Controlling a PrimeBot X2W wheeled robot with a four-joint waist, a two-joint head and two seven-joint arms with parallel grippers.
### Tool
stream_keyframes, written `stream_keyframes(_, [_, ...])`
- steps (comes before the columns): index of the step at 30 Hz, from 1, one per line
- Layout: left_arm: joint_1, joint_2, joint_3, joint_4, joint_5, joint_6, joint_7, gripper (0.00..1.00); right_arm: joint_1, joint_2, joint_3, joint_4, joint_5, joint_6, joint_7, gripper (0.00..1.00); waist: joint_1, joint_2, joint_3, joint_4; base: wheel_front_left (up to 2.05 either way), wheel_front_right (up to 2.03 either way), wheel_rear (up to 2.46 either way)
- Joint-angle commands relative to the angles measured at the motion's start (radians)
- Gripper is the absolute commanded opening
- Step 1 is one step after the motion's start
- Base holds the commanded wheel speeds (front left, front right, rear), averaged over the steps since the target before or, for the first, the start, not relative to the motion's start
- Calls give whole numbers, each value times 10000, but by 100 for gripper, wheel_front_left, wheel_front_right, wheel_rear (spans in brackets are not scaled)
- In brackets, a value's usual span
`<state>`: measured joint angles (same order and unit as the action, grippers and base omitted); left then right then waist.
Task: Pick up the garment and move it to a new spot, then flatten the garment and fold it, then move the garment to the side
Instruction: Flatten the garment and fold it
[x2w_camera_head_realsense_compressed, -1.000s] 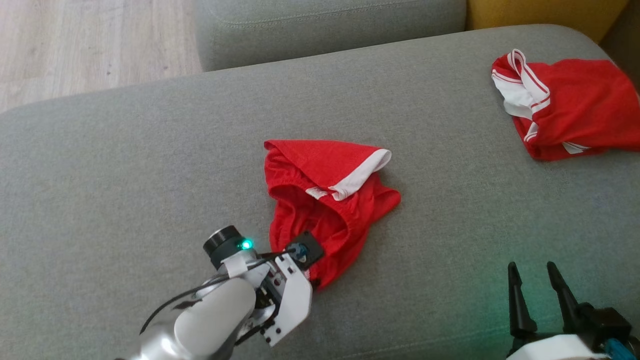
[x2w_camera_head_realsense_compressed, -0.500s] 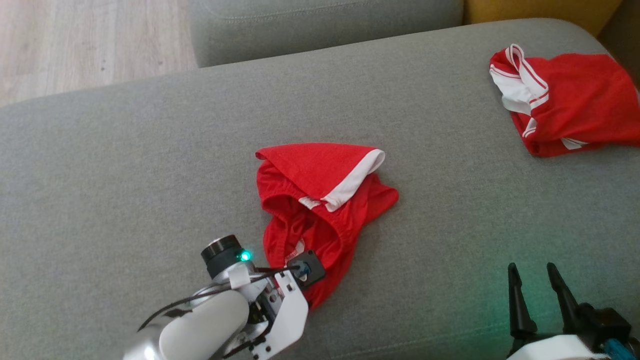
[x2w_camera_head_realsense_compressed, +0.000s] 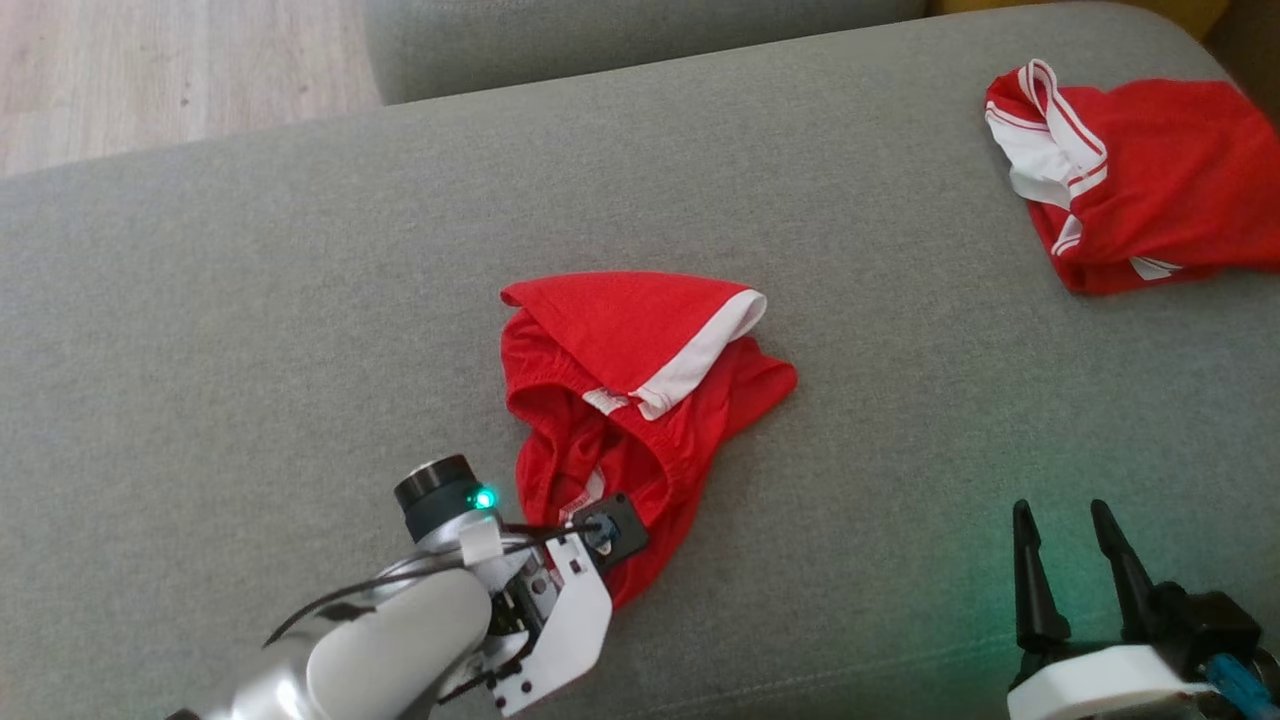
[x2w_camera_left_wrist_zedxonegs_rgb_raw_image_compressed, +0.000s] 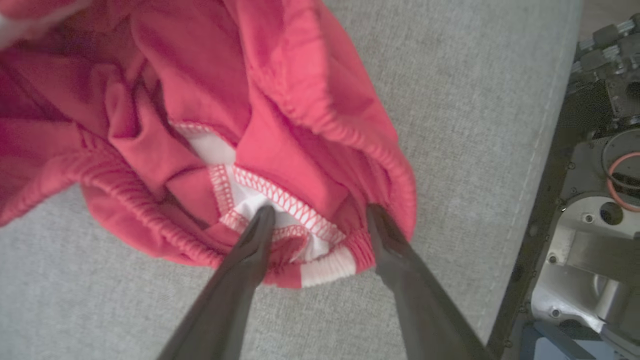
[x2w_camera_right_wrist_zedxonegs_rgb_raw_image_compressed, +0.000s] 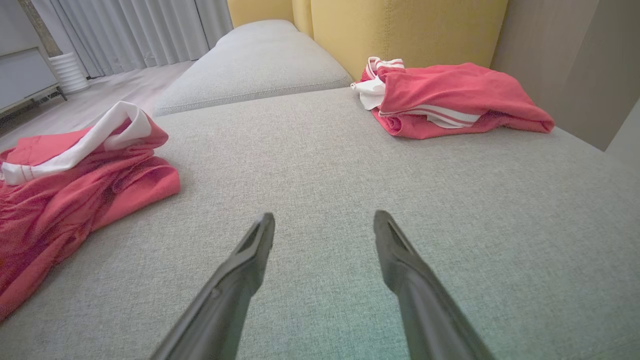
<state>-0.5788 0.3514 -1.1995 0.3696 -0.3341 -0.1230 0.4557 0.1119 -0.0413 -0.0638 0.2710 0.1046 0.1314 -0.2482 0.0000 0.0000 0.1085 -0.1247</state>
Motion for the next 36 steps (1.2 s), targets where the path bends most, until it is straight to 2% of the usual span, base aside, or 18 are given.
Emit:
stream_keyframes(1, [-431,323,267,-28,-125,36,35,35,-331,-89,234,-238,15,-7,-136,100,0,0,11,-6,0,0,0])
stream_keyframes(2, [-402,305,281,-20,-186,35,-16,0,-335,-89,238,-226,17,-7,-136,100,0,0,12,-10,0,0,0])
stream_keyframes(6, [-180,178,371,-123,-613,32,-45,0,-306,-89,227,-176,31,-7,-136,100,0,0,-66,7,0,0,0])
stream_keyframes(12, [130,-99,1011,-729,-1736,160,-3,0,-250,-89,178,-130,31,-7,-136,100,0,0,-194,84,0,0,0])
stream_keyframes(18, [702,-930,2449,-1786,-4090,430,-170,0,-202,-89,177,-111,-16,-7,-136,100,0,0,-394,172,0,0,0])
stream_keyframes(21, [1094,-1673,3441,-2296,-5764,649,-277,0,-168,-89,175,-98,-27,-7,-136,100,0,0,-499,205,0,0,0])
stream_keyframes(24, [1227,-2436,4573,-2683,-7364,1073,-420,0,-135,-89,172,-79,-53,-7,-136,100,0,0,-583,227,0,0,0])
stream_keyframes(27, [950,-2824,5456,-2912,-8522,1674,-578,0,-166,-89,245,-78,-79,-7,-136,100,0,0,-684,184,0,0,0])
stream_keyframes(31, [211,-2985,6171,-3009,-9833,2427,-746,0,-274,-89,350,-92,-51,-7,-136,100,0,0,-795,-31,0,0,0])
stream_keyframes(36, [-1026,-3007,6660,-2722,-11306,3041,-1244,0,-440,-89,518,-58,29,-7,-136,100,0,0,-798,-452,0,0,0])
